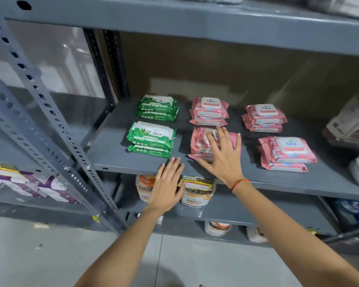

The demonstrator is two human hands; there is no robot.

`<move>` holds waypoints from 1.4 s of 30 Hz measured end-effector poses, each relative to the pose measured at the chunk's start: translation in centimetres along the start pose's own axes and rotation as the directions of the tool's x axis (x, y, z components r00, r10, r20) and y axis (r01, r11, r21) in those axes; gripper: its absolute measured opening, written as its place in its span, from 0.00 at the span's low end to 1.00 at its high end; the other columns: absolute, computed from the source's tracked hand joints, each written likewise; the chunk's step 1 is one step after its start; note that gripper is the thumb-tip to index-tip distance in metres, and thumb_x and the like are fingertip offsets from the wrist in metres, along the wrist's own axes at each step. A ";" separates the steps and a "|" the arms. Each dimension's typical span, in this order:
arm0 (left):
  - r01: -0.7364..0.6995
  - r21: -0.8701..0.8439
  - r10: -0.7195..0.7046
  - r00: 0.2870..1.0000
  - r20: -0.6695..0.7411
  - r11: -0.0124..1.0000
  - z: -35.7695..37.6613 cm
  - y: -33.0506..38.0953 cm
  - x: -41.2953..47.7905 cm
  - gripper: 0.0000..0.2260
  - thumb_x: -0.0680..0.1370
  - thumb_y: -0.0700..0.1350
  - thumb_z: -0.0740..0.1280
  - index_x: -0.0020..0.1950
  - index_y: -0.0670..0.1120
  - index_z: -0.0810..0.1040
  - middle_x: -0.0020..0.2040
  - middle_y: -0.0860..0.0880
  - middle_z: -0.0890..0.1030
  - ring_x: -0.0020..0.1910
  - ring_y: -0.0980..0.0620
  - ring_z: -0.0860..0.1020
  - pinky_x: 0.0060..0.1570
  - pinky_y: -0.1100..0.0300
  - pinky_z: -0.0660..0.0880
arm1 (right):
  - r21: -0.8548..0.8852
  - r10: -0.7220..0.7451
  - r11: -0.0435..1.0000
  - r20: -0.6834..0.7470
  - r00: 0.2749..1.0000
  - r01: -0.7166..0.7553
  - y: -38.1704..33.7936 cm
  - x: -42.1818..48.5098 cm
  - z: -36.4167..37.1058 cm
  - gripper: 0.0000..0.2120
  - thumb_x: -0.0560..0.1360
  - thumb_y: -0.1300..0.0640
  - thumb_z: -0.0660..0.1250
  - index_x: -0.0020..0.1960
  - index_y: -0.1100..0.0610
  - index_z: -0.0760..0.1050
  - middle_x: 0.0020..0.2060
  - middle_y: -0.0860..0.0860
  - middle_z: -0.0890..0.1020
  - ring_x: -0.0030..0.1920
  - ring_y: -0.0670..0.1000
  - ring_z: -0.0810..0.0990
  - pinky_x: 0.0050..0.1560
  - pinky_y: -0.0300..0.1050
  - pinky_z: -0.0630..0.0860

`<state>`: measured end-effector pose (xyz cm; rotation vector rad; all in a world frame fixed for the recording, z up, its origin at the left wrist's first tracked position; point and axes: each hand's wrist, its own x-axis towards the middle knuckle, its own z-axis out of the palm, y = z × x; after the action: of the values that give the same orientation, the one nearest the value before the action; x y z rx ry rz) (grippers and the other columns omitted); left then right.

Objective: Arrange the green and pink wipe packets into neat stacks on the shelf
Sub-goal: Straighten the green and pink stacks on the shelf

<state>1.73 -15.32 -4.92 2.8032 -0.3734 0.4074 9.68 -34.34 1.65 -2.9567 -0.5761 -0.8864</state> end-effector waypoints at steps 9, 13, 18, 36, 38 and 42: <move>-0.016 0.081 0.013 0.999 0.041 0.997 1.1 2.0 1.1 0.25 0.77 0.53 0.53 0.70 0.42 0.65 0.71 0.44 0.68 0.72 0.46 0.62 0.70 0.49 0.50 | -0.077 -0.050 0.995 0.132 0.990 0.061 1.3 -0.2 0.8 0.36 0.70 0.33 0.64 0.70 0.54 0.69 0.66 0.61 0.74 0.66 0.62 0.73 0.63 0.66 0.68; -0.005 0.068 0.003 0.999 0.032 0.998 1.1 2.1 1.2 0.24 0.77 0.53 0.53 0.70 0.43 0.66 0.71 0.44 0.69 0.71 0.47 0.64 0.70 0.50 0.51 | -0.091 -0.078 0.992 0.087 0.993 0.086 1.6 -0.1 1.4 0.35 0.70 0.33 0.64 0.69 0.54 0.71 0.64 0.60 0.76 0.64 0.62 0.75 0.62 0.64 0.70; 0.000 0.078 -0.002 1.000 0.026 0.997 1.1 2.2 1.1 0.24 0.77 0.53 0.53 0.70 0.43 0.66 0.70 0.45 0.70 0.70 0.47 0.65 0.69 0.51 0.51 | -0.096 -0.065 0.993 0.106 0.992 0.075 1.8 0.5 1.6 0.35 0.69 0.32 0.64 0.68 0.53 0.71 0.64 0.60 0.76 0.63 0.62 0.76 0.60 0.63 0.72; -0.234 -0.037 0.234 0.972 -0.004 0.971 3.1 9.4 3.8 0.23 0.78 0.53 0.54 0.71 0.44 0.65 0.73 0.45 0.64 0.73 0.49 0.59 0.71 0.47 0.51 | -0.028 0.101 0.995 0.064 0.993 -0.100 9.9 -3.6 -0.8 0.35 0.72 0.33 0.59 0.71 0.55 0.68 0.69 0.61 0.70 0.69 0.62 0.70 0.65 0.71 0.62; -0.284 -0.046 0.285 0.958 0.016 0.958 3.6 11.2 4.7 0.23 0.78 0.53 0.55 0.71 0.44 0.65 0.73 0.46 0.64 0.73 0.49 0.59 0.71 0.48 0.51 | -0.057 0.169 0.985 0.095 0.981 -0.164 12.7 -4.9 -1.2 0.35 0.72 0.33 0.57 0.72 0.53 0.66 0.69 0.61 0.70 0.69 0.61 0.69 0.65 0.70 0.62; -0.342 -0.047 0.344 0.936 0.072 0.939 4.5 13.9 6.0 0.24 0.78 0.53 0.55 0.71 0.43 0.65 0.73 0.45 0.65 0.73 0.47 0.60 0.72 0.47 0.57 | -0.146 0.252 0.963 0.183 0.950 -0.227 16.8 -6.9 -1.7 0.35 0.72 0.32 0.55 0.71 0.53 0.66 0.67 0.61 0.72 0.68 0.62 0.71 0.66 0.72 0.59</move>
<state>4.34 -30.85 -3.89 2.7260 -0.8867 0.3583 9.24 -52.57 1.14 -3.1591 -0.1586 -0.6291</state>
